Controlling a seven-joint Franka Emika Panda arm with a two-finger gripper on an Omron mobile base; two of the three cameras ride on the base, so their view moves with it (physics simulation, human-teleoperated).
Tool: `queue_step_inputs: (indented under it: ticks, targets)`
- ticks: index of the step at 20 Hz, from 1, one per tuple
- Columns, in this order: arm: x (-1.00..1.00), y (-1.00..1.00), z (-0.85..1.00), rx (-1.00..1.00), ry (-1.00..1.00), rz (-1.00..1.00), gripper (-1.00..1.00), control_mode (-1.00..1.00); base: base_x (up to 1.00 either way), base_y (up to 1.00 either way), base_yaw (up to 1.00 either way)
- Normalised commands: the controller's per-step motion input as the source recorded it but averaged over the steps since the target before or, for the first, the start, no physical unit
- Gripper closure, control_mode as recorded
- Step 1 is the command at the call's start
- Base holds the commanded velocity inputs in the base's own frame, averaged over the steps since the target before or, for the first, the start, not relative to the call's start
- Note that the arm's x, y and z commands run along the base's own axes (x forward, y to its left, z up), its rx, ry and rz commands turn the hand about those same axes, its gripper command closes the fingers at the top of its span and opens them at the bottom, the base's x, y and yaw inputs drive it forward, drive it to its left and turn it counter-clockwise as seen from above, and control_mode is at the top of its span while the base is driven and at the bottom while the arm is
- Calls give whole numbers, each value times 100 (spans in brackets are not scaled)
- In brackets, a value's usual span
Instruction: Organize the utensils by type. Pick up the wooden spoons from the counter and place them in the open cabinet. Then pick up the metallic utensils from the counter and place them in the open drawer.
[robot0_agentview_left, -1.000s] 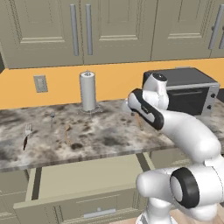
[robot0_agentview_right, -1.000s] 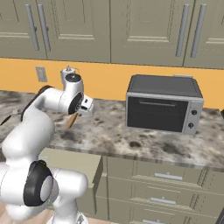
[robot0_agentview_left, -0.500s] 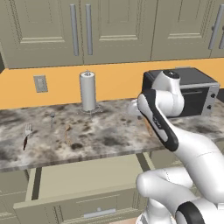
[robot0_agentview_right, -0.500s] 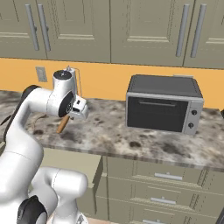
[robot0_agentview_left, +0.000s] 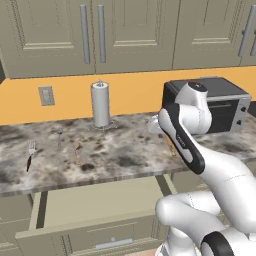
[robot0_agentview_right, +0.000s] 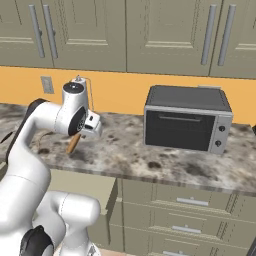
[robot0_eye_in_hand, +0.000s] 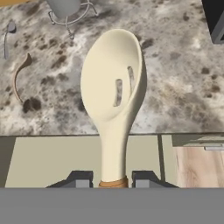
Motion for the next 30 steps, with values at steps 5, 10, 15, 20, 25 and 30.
queue_step_inputs:
  ticks: [5, 10, 15, 20, 25, 30]
  targets:
    - [0, 0, -2, 0, 0, 0, 100, 100, -10, 0, 0]
    - [0, 0, 0, 0, 0, 0, 100, 100, -56, 0, 0]
    - [0, 0, 0, 0, 0, 0, 100, 100, -38, 12, 0]
    - [0, 0, 0, 0, 0, 0, 100, 100, -2, 70, 9]
    - [0, 0, 0, 0, 0, 0, 100, 100, -5, 78, 30]
    - [0, 0, 0, 0, 0, 0, 100, 100, -26, 66, 30]
